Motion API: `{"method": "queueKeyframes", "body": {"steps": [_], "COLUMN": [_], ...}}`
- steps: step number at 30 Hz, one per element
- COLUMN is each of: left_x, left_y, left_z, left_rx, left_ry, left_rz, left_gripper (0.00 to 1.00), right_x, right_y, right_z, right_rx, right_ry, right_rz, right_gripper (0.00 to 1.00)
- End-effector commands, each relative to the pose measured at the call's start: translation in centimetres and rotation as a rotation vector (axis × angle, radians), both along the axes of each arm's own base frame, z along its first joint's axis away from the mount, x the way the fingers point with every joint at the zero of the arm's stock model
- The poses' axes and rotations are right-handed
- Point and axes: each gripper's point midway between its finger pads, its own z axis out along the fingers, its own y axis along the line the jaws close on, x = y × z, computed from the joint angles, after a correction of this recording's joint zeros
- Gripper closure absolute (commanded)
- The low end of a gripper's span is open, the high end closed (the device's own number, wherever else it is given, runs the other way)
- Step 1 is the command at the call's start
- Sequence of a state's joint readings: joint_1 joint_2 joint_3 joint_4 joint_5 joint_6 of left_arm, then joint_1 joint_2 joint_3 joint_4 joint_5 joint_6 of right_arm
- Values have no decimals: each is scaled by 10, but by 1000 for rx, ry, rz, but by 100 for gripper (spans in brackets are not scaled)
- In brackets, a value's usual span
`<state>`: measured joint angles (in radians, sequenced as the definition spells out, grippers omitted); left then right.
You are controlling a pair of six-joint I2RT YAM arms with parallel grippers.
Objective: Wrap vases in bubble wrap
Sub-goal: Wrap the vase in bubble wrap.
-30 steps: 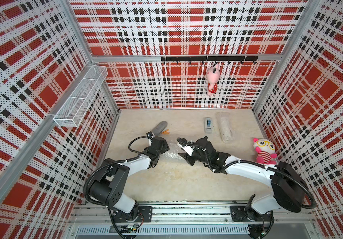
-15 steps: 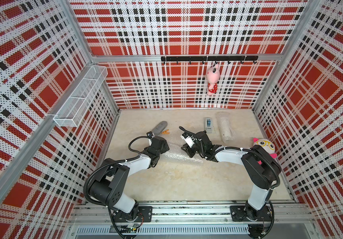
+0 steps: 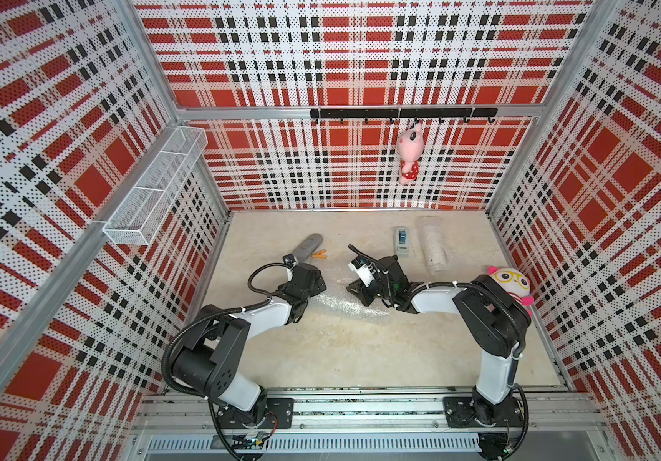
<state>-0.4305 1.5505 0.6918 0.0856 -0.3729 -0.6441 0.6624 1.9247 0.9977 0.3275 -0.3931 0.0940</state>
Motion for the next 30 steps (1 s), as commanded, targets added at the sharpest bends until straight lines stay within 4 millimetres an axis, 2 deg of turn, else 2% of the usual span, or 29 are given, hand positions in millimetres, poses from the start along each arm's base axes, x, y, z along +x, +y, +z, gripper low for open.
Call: {"method": "queueKeyframes", "body": {"steps": [1, 12, 14, 16, 18, 22, 25, 28, 30], "left_x": [-14, -1, -2, -5, -6, -7, -6, -5, -5], "left_y": [10, 3, 4, 5, 6, 6, 4, 2, 1], "left_z": [-32, -48, -52, -55, -56, -56, -55, -54, -54], "left_rx": [75, 91, 96, 101, 104, 104, 105, 107, 107], "left_ry": [125, 176, 185, 194, 197, 198, 194, 190, 192], "left_rz": [-22, -46, -45, -45, -43, -43, -45, -47, -48], "left_gripper": [2, 2, 2, 2, 2, 2, 2, 2, 2], "right_x": [-20, -11, -10, -7, -4, 3, 1, -9, -21], "right_y": [-3, -6, -7, -9, -13, -24, -31, -36, -35], "right_z": [-44, -61, -58, -46, -28, 23, 55, 74, 78], "right_rx": [-82, -113, -121, -127, -133, -131, -121, -104, -107], "right_ry": [144, 154, 146, 118, 76, -43, -106, -134, -154], "right_rz": [68, 67, 64, 53, 36, -13, -35, -37, -7], "right_gripper": [83, 86, 86, 82, 76, 46, 31, 20, 12]}}
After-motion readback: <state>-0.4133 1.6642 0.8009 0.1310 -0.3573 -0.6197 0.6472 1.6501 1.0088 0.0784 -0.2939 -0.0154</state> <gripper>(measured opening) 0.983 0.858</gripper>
